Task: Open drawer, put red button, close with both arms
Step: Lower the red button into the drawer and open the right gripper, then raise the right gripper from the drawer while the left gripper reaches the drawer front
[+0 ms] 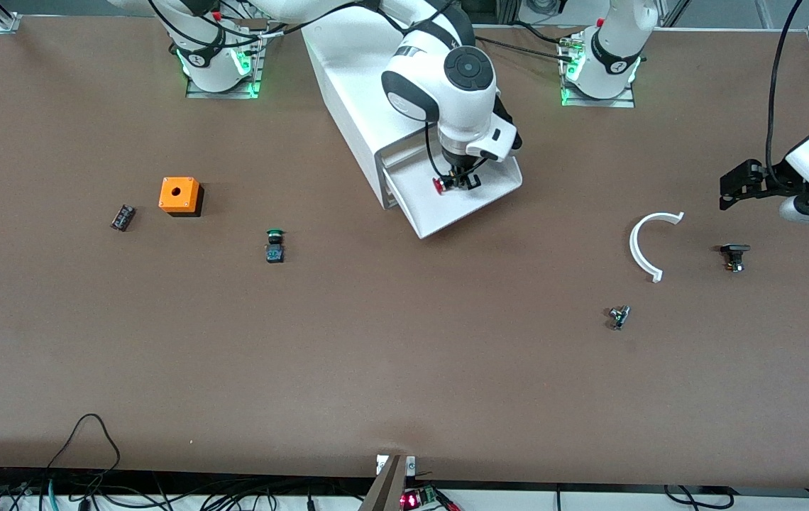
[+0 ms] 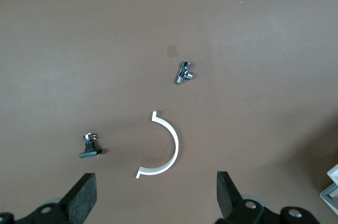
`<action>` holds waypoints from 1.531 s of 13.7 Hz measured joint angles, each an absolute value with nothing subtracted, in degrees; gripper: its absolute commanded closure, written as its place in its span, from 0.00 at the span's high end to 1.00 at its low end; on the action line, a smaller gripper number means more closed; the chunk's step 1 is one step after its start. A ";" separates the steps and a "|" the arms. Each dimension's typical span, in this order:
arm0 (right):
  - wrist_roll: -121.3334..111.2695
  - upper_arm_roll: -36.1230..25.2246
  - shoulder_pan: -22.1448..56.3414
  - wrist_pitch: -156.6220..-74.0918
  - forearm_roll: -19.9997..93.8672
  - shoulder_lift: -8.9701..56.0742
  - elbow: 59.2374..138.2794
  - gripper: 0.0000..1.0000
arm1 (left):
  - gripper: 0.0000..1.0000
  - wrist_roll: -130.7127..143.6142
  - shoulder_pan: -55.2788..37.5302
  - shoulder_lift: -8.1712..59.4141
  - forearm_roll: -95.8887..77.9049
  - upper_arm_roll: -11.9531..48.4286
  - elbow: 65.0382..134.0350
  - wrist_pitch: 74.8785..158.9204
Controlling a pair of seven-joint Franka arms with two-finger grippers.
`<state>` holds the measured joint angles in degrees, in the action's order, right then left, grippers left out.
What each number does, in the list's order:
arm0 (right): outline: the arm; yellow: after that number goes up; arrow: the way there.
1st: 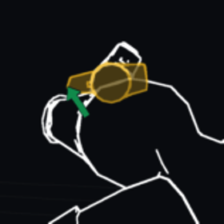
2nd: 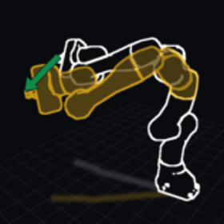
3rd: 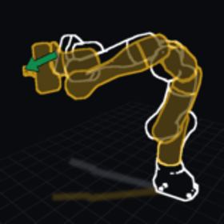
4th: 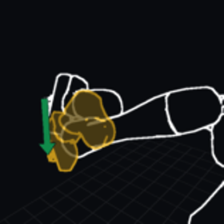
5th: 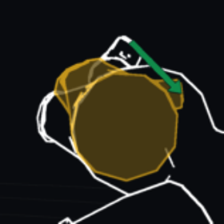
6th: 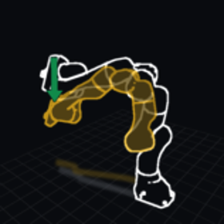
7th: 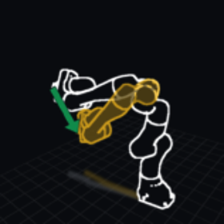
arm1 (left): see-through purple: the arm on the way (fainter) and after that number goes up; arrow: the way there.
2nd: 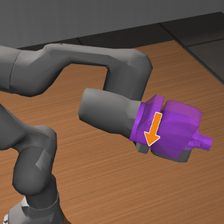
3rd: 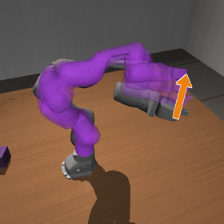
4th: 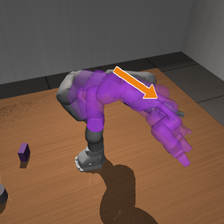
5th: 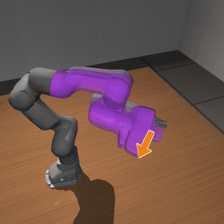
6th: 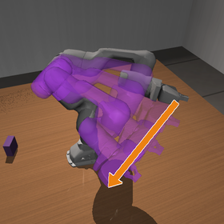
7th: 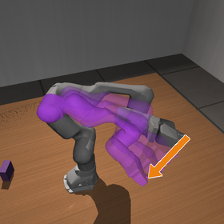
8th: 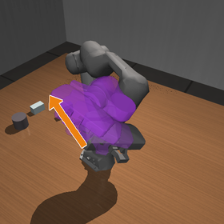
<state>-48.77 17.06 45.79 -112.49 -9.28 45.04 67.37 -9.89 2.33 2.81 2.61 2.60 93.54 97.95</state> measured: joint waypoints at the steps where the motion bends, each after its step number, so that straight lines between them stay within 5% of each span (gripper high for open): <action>1: -46.72 16.85 46.19 -112.74 -9.29 45.08 67.37 1.00 | 1.00 -9.82 2.23 2.83 2.61 2.72 93.19 97.91; 7: -34.26 11.71 46.12 -113.46 -9.43 36.92 66.03 1.00 | 1.00 -7.85 2.13 2.94 2.61 4.71 92.86 97.56; 10: -22.97 6.86 44.17 -112.22 -9.42 31.67 66.21 1.00 | 1.00 3.94 1.98 4.64 2.56 10.43 94.03 98.34; 16: 10.88 1.82 38.09 -110.15 -9.42 29.41 71.94 1.00 | 1.00 25.30 -1.02 13.78 2.56 16.45 106.74 120.93; 21: 30.37 -1.39 33.11 -95.33 -9.42 25.16 73.61 1.00 | 1.00 33.69 -5.22 16.31 2.56 16.92 115.82 136.08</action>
